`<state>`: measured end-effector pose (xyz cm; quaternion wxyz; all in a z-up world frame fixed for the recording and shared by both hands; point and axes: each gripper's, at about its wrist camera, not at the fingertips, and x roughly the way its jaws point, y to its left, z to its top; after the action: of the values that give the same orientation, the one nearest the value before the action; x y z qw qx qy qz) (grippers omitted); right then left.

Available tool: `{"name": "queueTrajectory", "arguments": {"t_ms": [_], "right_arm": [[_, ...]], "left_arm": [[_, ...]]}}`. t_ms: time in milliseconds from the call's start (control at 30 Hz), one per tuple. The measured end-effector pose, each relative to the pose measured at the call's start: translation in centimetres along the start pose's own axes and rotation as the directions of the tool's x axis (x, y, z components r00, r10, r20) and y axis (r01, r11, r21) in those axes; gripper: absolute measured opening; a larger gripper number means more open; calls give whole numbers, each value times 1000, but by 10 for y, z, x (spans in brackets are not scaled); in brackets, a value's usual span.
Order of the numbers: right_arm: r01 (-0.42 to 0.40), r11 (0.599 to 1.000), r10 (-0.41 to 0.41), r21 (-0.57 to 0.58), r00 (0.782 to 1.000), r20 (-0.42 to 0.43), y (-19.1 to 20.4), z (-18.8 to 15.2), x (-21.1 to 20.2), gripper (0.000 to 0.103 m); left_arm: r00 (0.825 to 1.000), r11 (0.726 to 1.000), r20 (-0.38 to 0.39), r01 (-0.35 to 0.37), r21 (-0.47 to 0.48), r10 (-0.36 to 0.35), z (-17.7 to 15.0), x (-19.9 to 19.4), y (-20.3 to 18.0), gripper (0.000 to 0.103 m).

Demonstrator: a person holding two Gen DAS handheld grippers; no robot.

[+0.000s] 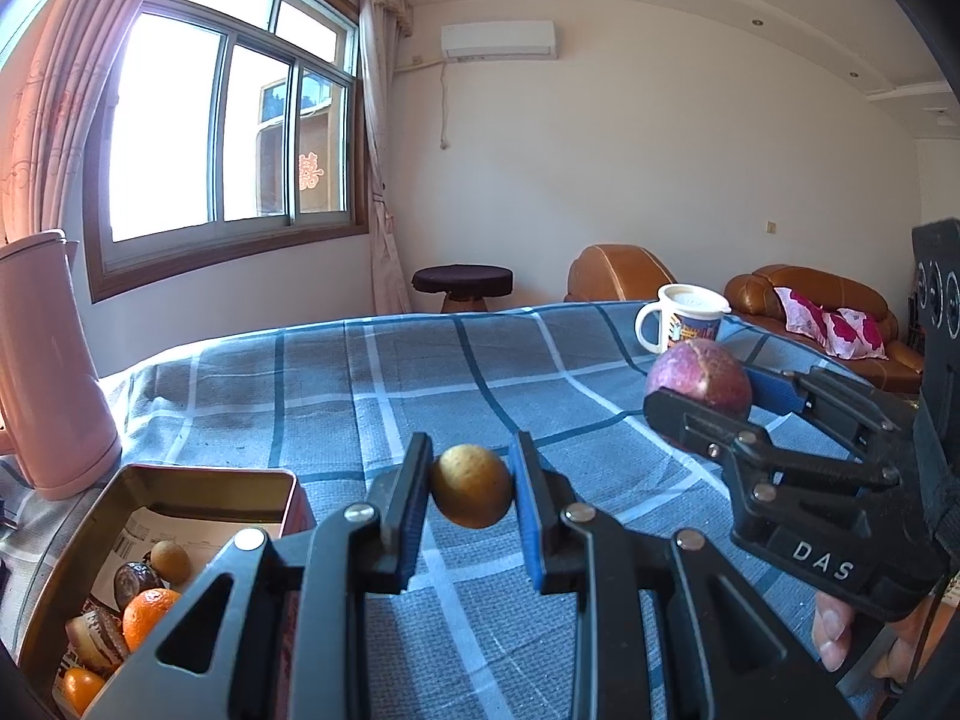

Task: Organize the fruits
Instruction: 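Carry the yellow fruit in the left tool while the right tool carries the red-purple fruit over the tin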

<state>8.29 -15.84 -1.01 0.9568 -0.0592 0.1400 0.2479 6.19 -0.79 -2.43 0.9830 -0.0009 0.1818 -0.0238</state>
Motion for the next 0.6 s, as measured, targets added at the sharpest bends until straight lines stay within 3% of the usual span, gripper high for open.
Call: {"name": "queueTrajectory", "arguments": {"t_ms": [600], "right_arm": [[-88,994,87,-61,996,-28,44,3,9,51]], "left_arm": [[999,998,-9,-38,-42,38,-8,-21,28,28]]}}
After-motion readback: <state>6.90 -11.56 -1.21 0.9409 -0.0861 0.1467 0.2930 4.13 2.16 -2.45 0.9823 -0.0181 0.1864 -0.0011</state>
